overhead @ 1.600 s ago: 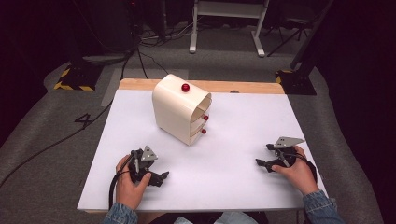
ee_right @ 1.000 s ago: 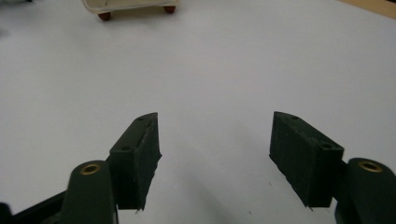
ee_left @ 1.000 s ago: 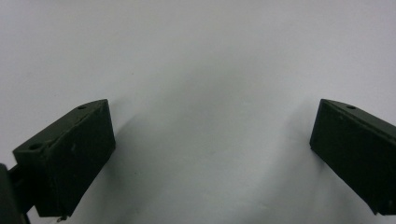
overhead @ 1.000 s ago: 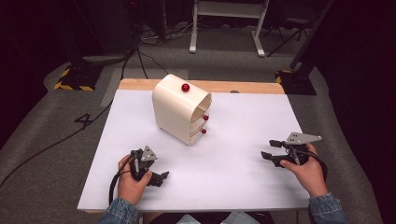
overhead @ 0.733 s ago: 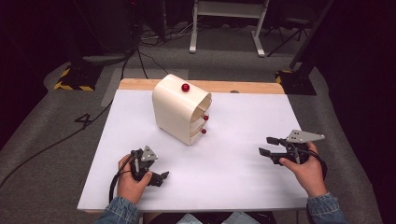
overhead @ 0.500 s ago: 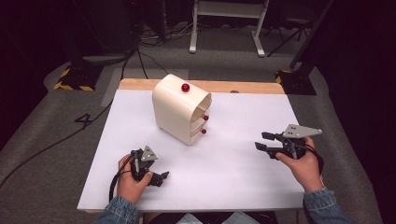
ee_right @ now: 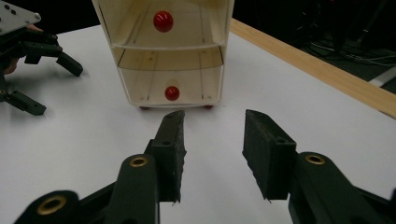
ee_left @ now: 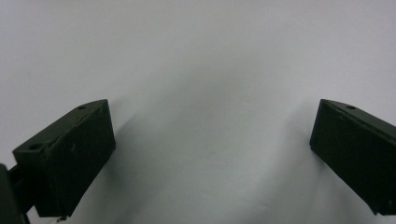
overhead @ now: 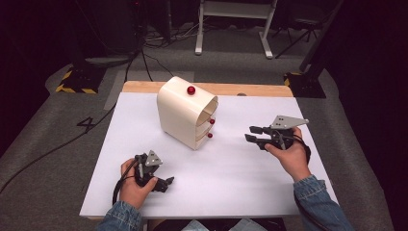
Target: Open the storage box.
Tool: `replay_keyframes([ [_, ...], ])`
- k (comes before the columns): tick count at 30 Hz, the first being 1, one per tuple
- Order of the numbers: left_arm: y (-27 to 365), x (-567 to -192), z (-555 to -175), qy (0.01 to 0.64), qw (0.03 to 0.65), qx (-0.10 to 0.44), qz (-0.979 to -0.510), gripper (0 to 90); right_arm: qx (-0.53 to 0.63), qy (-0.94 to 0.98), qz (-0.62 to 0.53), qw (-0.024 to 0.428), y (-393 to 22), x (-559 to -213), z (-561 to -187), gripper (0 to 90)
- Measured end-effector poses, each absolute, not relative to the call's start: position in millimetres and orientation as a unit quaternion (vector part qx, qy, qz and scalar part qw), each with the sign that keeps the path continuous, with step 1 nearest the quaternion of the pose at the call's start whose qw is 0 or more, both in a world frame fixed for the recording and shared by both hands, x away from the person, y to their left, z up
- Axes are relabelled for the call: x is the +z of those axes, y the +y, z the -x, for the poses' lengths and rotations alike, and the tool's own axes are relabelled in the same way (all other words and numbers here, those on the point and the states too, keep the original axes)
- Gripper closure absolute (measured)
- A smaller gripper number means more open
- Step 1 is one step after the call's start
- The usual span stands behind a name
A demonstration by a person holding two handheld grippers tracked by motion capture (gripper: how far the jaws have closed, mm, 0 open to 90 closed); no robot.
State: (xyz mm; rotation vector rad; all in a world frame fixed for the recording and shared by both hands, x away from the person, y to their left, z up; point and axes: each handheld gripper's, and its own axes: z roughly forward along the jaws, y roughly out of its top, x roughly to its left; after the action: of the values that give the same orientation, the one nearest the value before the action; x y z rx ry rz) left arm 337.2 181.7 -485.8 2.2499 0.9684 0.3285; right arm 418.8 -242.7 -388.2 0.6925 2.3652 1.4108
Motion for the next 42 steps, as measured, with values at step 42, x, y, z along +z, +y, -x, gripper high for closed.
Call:
replay_keyframes([
  [42,181.8,-486.0,-337.1,0.370,0.330,0.125,-0.859,0.1,0.500,0.835,-0.209,0.098,-145.2,-465.4,-461.9,71.5],
])
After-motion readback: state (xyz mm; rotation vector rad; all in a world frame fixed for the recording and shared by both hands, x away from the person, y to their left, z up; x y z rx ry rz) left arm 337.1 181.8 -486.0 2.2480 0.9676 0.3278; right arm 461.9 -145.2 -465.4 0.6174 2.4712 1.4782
